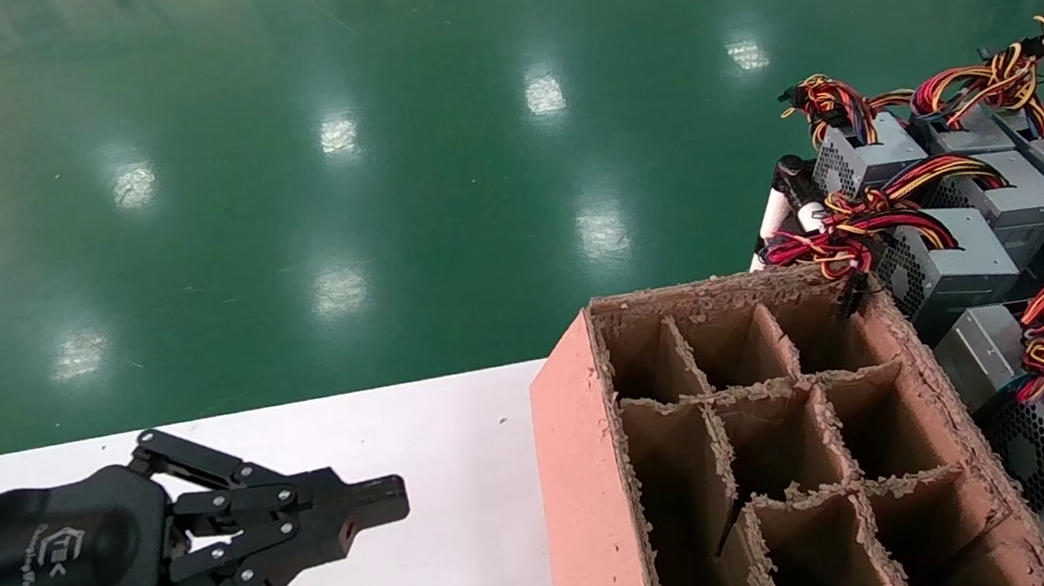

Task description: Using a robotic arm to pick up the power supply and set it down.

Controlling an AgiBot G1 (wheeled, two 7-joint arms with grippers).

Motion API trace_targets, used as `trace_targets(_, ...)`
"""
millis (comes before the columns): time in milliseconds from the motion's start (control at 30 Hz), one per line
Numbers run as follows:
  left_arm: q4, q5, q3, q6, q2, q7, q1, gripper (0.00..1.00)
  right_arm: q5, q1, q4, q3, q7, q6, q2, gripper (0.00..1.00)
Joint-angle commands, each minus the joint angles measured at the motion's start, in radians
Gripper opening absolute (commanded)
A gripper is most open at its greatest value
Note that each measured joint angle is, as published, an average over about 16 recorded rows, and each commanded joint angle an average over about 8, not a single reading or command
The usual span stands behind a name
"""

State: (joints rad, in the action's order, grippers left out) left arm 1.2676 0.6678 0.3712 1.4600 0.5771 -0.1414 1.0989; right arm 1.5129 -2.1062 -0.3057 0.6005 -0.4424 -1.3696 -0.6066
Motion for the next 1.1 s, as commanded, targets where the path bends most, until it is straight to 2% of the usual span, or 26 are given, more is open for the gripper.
trace_targets(33,0.0,0.0,0.0,0.0,0.0,0.0,0.0,0.0,-0.033,0.044,-0.042,-0.014,0.027,-0.005,0.0,1.0)
trace_targets(1100,0.0,0.0,0.0,0.0,0.0,0.0,0.0,0.0,-0.567,0.748,-0.709,-0.233,0.457,-0.091,-0.003,1.0)
